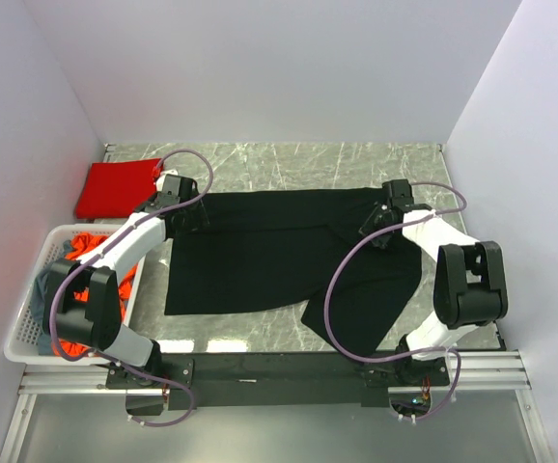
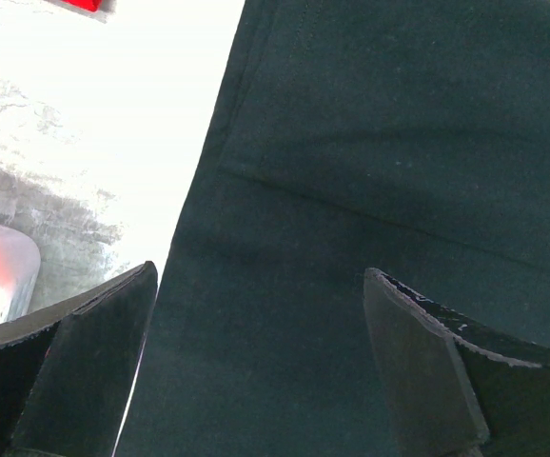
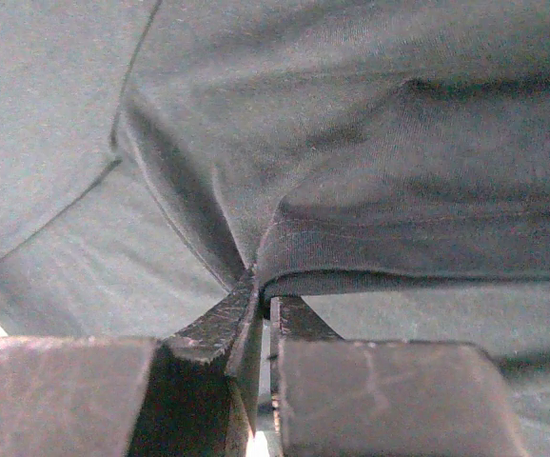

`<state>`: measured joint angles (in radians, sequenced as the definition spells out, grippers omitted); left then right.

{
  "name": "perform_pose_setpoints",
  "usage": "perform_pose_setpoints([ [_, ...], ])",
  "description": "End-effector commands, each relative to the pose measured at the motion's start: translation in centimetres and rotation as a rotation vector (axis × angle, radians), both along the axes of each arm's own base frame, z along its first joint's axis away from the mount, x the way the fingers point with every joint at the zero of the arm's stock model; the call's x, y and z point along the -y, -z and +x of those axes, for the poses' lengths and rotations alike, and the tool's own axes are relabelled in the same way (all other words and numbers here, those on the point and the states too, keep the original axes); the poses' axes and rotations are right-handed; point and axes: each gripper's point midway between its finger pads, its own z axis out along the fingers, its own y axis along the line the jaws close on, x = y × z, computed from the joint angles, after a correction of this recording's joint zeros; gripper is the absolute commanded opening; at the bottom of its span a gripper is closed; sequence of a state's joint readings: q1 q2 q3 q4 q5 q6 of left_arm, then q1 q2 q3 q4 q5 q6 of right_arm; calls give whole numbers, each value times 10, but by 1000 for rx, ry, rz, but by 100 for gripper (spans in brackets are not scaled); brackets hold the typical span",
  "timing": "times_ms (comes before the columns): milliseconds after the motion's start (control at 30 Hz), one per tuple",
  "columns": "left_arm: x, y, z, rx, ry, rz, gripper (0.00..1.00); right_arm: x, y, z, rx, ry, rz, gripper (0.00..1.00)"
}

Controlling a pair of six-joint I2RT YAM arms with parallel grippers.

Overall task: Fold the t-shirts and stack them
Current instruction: Fold the tshirt

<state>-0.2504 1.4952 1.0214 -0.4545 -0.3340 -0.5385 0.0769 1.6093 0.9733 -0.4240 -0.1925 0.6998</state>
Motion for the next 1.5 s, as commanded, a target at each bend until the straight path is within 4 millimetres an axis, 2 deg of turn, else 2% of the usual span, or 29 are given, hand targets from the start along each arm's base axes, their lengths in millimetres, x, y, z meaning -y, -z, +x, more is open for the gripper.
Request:
perform_pose_setpoints([
  [0, 6, -19, 10, 46, 22, -14, 95, 2, -13, -6, 28, 24, -20, 4],
  [100, 6, -18, 10, 43, 22, -13, 95, 4, -10, -11, 13, 27, -27, 4],
  [267, 7, -17, 10, 40, 25, -14, 95, 0, 6, -24, -28, 19, -22, 6],
  [467, 8, -15, 9, 30, 31, -17, 95, -21, 16, -29, -49, -27, 12, 11],
  [500, 8, -14, 10, 29, 30, -16, 95, -25, 14, -28, -47, -41, 21, 13],
  [567, 8, -14, 9, 27, 31, -16, 95, -32, 12, -26, -43, -69, 24, 23],
  [667, 8, -13, 9, 23, 30, -16, 95, -29, 3, -25, -20, -97, -5, 36],
  [800, 10, -12, 10, 22, 31, -26, 95, -7, -21, -21, 58, -119, -109, 47],
  [933, 8, -12, 11, 22, 23, -16, 95, 25, -33, -18, 106, -54, -126, 47],
  [1000, 7, -12, 10, 24, 21, -14, 95, 55, -31, -18, 109, 28, -146, 47],
  [1100, 7, -13, 10, 26, 22, -14, 95, 86, -29, -22, 132, 120, -151, 47],
  [1233, 8, -13, 10, 26, 28, -17, 95, 111, -16, -32, 108, 206, -181, 47],
  [1467, 11, -19, 10, 47, 42, -32, 95, 126, 14, -55, 43, 307, -121, 41],
])
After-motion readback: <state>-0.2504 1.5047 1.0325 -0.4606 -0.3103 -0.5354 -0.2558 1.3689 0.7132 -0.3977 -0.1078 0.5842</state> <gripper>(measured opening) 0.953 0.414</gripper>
